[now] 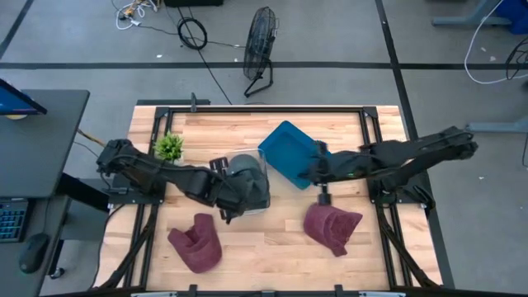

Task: Pick & Place hat
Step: Put the right red cap into the blue bin

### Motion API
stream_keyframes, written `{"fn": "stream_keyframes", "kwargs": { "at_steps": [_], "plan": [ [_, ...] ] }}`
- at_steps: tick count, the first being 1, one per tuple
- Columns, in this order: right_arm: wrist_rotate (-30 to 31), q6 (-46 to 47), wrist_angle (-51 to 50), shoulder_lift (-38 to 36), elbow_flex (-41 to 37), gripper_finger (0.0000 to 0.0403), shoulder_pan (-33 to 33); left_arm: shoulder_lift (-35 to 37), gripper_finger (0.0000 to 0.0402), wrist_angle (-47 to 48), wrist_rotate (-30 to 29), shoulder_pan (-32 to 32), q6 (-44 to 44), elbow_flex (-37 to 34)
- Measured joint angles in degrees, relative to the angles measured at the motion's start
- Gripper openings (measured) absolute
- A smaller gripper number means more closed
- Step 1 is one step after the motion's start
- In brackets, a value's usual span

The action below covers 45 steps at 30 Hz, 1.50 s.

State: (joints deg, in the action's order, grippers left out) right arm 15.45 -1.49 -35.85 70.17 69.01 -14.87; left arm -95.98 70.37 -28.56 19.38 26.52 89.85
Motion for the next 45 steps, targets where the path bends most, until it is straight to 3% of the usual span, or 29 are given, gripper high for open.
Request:
{"fn": "stream_keyframes", "kwargs": {
  "at_steps": [4, 7, 11, 16, 21, 26, 41, 45],
  "plan": [
    [-2.56, 6.94, -9.40, -4.14, 0.02, 0.0002, -3.85, 0.02, 0.0003, -0.45, -3.53, 2.96, 0.19, 1.72],
    [-3.38, 17.14, -16.04, -4.83, 0.02, 0.0017, -6.87, 0.02, 0.0003, -0.69, -6.89, 5.60, 2.90, 2.44],
    [-6.67, 24.43, -24.10, -2.81, 0.00, 0.0057, -11.13, 0.02, 0.0014, -0.18, -12.64, 7.89, 7.71, 2.44],
    [-8.98, 29.29, -31.59, 1.66, -0.01, 0.0121, -16.14, 0.00, 0.0059, -0.15, -13.01, 8.22, 8.85, 2.44],
    [-9.03, 28.60, -35.22, 8.19, -0.05, 0.0175, -20.15, -0.02, 0.0110, -0.24, -14.06, 7.08, 8.83, 2.44],
    [-9.73, 26.03, -33.48, 15.51, -0.07, 0.0201, -22.04, -0.02, 0.0146, -0.24, -14.22, 6.13, 8.81, 2.44],
    [-10.79, 17.96, -32.54, 31.48, -0.07, 0.0200, -18.19, -0.04, 0.0152, -0.28, -14.19, 6.14, 5.79, 2.49],
    [-11.39, 14.53, -31.49, 32.70, -0.07, 0.0170, -17.73, -0.04, 0.0152, -0.26, -14.18, 6.14, 5.79, 2.49]
  ]
}}
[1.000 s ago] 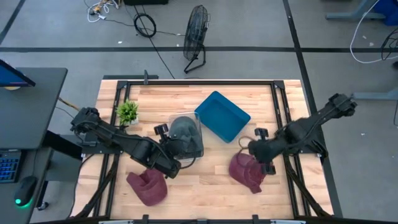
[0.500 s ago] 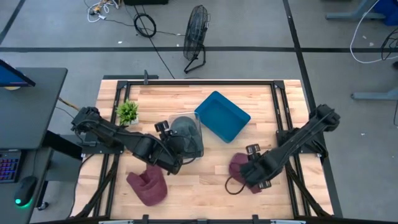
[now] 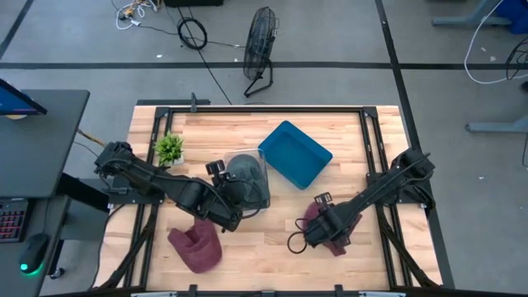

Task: Pick & Place hat
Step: Put the right red cap into the blue bin

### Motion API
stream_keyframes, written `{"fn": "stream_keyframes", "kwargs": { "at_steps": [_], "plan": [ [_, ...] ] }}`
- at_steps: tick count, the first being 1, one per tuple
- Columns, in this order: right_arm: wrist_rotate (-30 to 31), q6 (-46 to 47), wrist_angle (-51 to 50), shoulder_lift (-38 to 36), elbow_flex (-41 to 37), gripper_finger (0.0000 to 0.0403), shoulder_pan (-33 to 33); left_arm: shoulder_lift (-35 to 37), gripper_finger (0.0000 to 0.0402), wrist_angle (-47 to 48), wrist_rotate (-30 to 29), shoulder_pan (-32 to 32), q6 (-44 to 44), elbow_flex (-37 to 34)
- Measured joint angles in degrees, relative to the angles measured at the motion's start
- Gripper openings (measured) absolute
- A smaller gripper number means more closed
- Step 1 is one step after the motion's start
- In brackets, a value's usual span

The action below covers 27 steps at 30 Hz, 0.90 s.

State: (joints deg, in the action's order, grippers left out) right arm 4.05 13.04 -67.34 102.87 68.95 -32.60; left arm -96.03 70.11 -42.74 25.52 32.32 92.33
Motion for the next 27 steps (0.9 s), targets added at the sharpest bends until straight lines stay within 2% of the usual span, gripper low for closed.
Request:
{"fn": "stream_keyframes", "kwargs": {
  "at_steps": [2, 6, 7, 11, 18, 21, 24, 27],
  "plan": [
    [0.04, -0.88, 0.29, 0.04, 0.00, 0.0134, 0.00, 0.00, 0.0152, 0.00, 0.00, 0.00, -0.02, 0.00],
    [0.28, -1.70, -0.73, -0.31, 0.00, 0.0031, 0.20, -0.02, 0.0152, 0.00, 0.02, 0.00, 0.00, 0.00],
    [0.21, -1.31, -1.47, -0.63, 0.00, 0.0017, 0.22, -0.02, 0.0152, 0.00, 0.02, 0.00, 0.00, 0.00],
    [0.26, 2.98, -6.19, -4.20, 0.00, 0.0025, 0.42, -0.02, 0.0151, -0.02, 0.07, 0.00, 0.03, 0.00],
    [7.71, 9.85, -12.37, -17.08, 0.00, 0.0006, 2.31, -0.04, 0.0151, -0.04, 0.09, 0.00, 1.51, 0.02],
    [17.72, 10.07, -13.96, -22.63, 0.02, 0.0009, 3.19, -0.04, 0.0151, -0.05, 0.09, 0.00, 1.53, 0.02],
    [34.60, 9.07, -12.65, -26.38, 0.02, 0.0008, 5.49, -0.04, 0.0151, -0.42, 0.04, -0.04, 1.51, 0.02],
    [49.96, 4.77, -7.12, -28.56, 0.02, 0.0006, 9.19, -0.04, 0.0151, -0.74, -1.24, -0.07, 1.84, 0.02]
  ]
}}
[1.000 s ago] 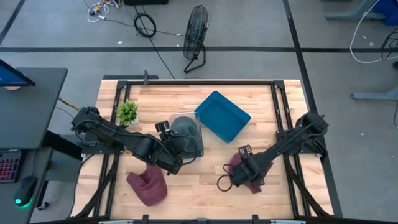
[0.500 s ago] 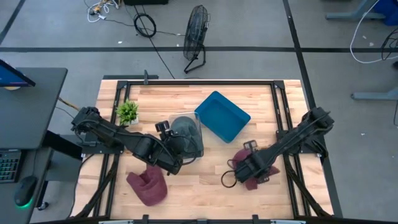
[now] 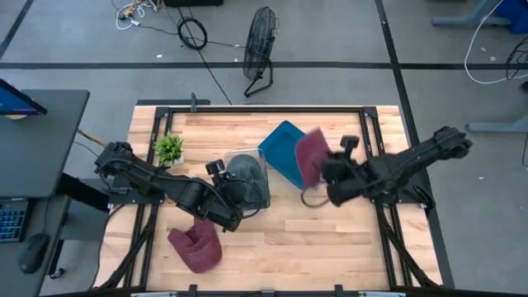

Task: Pick & Place hat
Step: Put the right red cap into the blue bin

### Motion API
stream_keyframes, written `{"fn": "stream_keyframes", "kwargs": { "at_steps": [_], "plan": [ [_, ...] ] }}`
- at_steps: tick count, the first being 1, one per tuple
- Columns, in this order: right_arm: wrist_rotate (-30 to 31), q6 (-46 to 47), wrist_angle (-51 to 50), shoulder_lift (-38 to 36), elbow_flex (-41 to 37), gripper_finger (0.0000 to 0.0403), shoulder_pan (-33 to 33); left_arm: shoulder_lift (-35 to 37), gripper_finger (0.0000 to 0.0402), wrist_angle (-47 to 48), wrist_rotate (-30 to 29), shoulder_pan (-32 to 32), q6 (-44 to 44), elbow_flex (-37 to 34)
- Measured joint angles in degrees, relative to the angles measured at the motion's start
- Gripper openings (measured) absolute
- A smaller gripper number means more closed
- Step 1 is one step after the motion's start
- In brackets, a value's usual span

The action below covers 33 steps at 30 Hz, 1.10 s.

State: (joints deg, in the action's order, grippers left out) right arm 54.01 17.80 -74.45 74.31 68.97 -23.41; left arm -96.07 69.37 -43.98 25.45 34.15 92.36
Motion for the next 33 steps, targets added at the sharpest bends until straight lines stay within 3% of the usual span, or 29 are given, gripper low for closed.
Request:
{"fn": "stream_keyframes", "kwargs": {
  "at_steps": [2, 4, 8, 13, 22, 33],
  "plan": [
    [5.77, -5.95, 7.33, -0.49, 0.01, 0.0006, 3.51, 0.00, 0.0151, -0.37, -1.56, 0.00, -0.39, 0.00],
    [5.61, -13.79, 14.77, -0.39, 0.02, 0.0006, 7.86, 0.00, 0.0151, -0.67, -2.51, 0.00, -1.33, 0.00],
    [-3.06, -24.03, 24.86, 1.69, 0.02, 0.0005, 16.71, 0.00, 0.0151, -0.97, -2.67, 0.00, -1.38, 0.00],
    [-10.10, -25.57, 26.78, 6.74, -0.98, 0.0002, 24.02, 0.00, 0.0151, -0.99, -2.69, 0.00, -1.38, 0.00],
    [-15.51, -33.41, 35.86, 15.59, -12.18, 0.0001, 26.89, 0.00, 0.0151, -0.51, -2.69, 0.00, -1.43, 0.00],
    [-14.67, -41.15, 42.27, 17.32, -13.25, 0.0021, 27.85, 0.00, 0.0151, -0.53, -2.69, 0.00, -1.37, 0.00]
  ]
}}
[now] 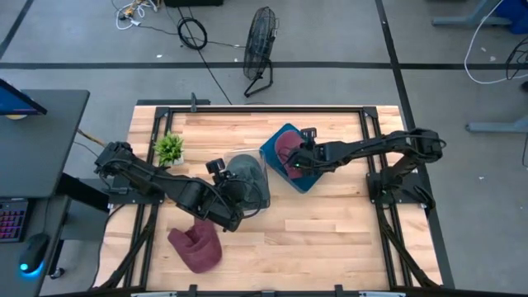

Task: Pick & Place hat
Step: Put the right red cap into the blue bin, then put the red cap into the blue bin

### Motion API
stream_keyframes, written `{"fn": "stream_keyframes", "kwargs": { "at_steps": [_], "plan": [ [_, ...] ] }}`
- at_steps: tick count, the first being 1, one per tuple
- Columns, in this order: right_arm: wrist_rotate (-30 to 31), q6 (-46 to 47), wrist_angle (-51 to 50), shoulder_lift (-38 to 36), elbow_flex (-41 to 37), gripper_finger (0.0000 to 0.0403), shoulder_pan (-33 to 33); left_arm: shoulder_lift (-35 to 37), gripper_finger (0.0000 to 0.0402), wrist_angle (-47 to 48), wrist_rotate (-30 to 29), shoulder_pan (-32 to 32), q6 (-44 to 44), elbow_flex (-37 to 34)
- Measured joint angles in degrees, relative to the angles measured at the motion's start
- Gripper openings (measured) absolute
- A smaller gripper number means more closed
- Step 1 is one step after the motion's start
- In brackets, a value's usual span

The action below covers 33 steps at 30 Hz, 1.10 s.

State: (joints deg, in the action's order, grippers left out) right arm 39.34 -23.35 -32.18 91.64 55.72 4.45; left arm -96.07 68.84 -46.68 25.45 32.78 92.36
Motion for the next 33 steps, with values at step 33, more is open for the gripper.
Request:
{"fn": "stream_keyframes", "kwargs": {
  "at_steps": [33],
  "plan": [
    [-1.27, 18.82, -22.06, -0.68, 17.81, 0.0155, -17.80, 2.54, 0.0131, 7.31, 32.05, 14.73, 46.90, -9.46]
  ]
}}
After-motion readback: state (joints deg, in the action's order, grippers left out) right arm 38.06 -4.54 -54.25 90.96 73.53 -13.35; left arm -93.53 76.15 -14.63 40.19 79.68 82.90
